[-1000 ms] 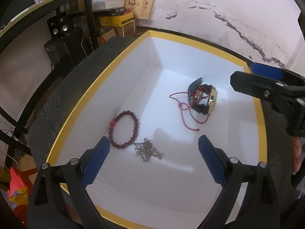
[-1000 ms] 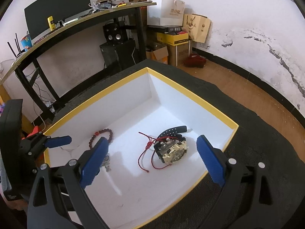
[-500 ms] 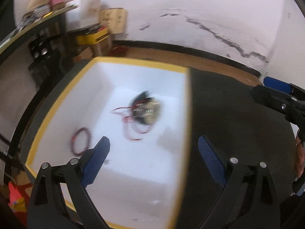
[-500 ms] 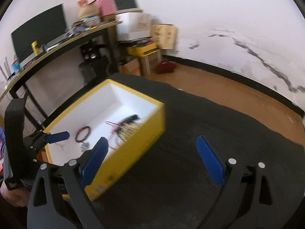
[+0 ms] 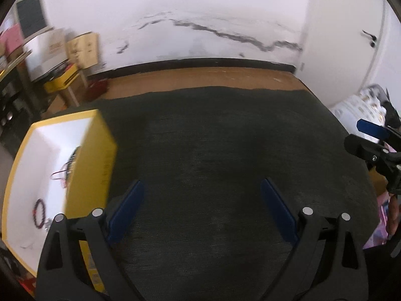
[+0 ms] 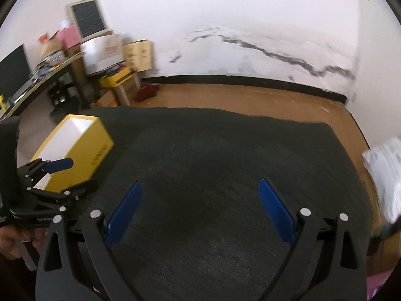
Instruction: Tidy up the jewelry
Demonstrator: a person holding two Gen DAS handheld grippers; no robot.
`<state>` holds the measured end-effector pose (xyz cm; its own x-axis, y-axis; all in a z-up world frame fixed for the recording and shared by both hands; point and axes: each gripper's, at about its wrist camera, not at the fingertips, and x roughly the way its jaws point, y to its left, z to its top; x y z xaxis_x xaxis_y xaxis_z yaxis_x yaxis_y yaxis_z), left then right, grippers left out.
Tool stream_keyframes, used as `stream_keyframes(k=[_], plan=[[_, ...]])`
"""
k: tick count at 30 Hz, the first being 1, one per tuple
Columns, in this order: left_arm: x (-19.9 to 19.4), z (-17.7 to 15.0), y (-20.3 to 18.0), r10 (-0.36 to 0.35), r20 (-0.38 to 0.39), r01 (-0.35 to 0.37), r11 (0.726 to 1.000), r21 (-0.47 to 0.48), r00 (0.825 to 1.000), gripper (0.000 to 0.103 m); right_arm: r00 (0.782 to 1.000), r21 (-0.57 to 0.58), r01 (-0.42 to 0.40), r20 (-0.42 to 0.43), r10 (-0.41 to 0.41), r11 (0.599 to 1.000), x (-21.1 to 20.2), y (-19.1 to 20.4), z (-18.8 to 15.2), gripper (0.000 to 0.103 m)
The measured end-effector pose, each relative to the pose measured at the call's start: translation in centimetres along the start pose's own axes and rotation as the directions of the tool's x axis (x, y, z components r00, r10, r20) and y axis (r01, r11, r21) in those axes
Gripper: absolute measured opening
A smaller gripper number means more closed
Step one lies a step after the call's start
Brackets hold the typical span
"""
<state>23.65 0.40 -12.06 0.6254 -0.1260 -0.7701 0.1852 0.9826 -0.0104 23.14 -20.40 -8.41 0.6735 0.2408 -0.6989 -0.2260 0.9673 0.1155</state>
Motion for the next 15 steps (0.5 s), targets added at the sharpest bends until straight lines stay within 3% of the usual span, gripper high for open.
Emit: stream_keyframes(k=[5, 15], plan=[[0.9, -0.4, -3.7, -0.012, -0.003, 0.012, 0.999, 0.041, 1.0, 0.091, 0.999, 0.081, 0.044, -0.006, -0.044, 0.996, -0.9, -4.3, -3.3, 0.091], [2.3, -1.8, -5.6, 0.01, -0.022, -0.009, 1.0, 0.017, 1.0, 0.094, 0.994, 0.151, 0.103, -0.045, -0.098, 0.983, 1.2, -5.2, -6.0, 0.091]])
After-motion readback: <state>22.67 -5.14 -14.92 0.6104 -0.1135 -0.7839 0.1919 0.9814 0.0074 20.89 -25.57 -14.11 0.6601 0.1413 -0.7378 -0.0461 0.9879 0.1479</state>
